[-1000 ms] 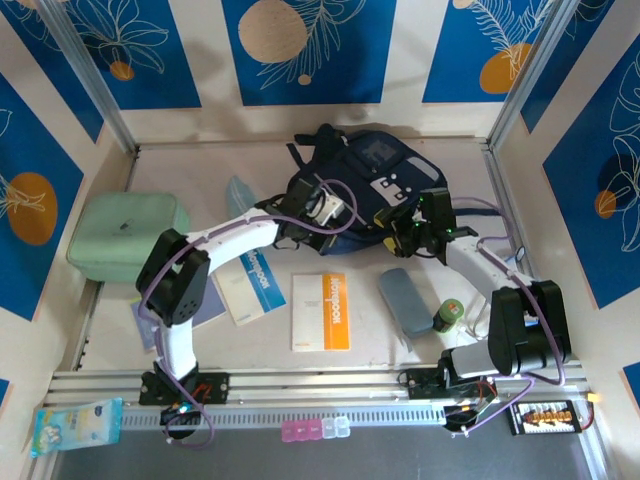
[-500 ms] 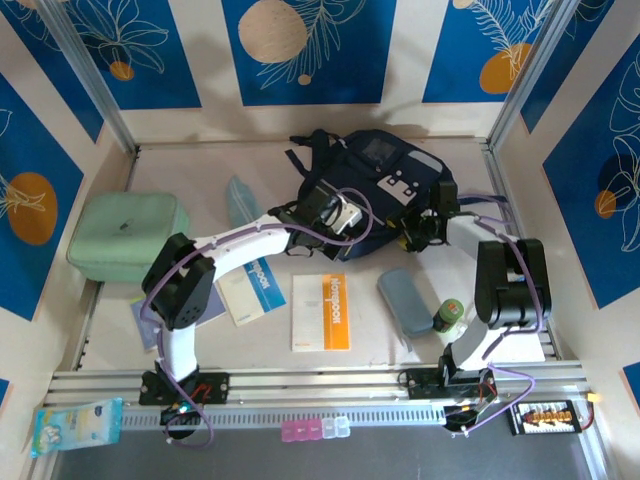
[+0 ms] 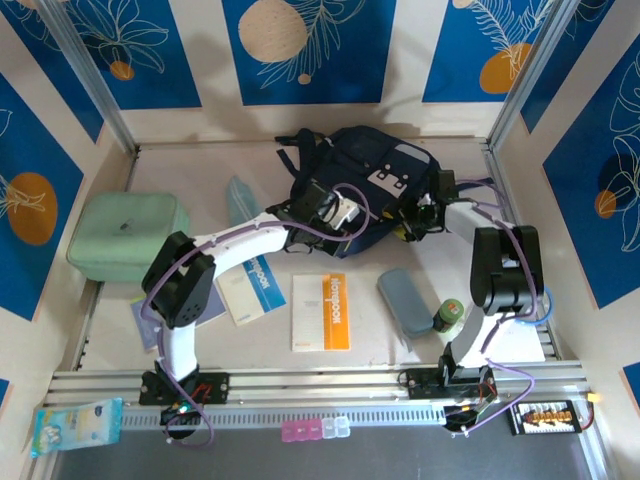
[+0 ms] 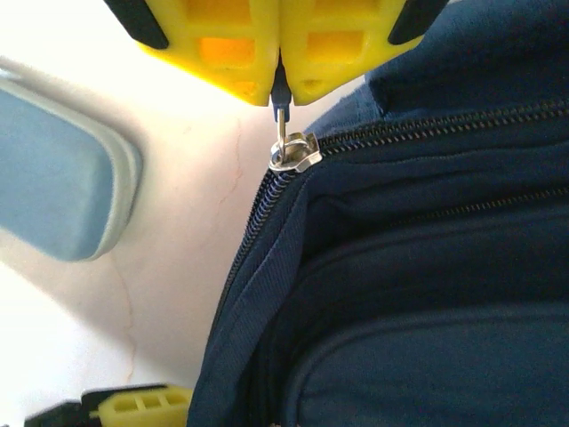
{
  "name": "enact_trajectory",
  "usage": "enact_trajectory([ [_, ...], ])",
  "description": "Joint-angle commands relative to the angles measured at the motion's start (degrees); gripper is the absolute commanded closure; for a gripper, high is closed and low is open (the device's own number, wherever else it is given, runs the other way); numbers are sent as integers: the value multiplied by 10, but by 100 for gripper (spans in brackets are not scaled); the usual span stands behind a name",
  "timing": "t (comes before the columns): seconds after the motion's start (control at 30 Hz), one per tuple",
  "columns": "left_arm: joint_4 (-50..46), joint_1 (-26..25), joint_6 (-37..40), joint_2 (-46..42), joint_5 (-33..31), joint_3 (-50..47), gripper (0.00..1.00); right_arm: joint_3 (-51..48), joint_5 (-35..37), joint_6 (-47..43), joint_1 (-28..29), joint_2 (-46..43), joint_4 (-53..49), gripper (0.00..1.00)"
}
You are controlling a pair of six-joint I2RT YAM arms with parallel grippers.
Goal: Pack the student bag
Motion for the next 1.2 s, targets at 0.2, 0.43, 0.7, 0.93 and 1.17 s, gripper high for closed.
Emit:
enact_trajectory([
  [0.2,-10,-37,4,30,84,67,100,-140,6,126,30,-187,-4,31],
  [0.43,-11,-51,10,31,96,69,100,-137,-5,153,69,-169,6,30],
  [0.7,-28,-51,20,19,57,54,100,-135,21,157,88,-148,-1,67],
  [0.93,-149,-33,136,-10,-52,46,100,-136,92,124,86,-191,-60,90],
  [1.17,-165,13,152,-59,-45,1,100,-150,106,110,96,-221,-86,93],
])
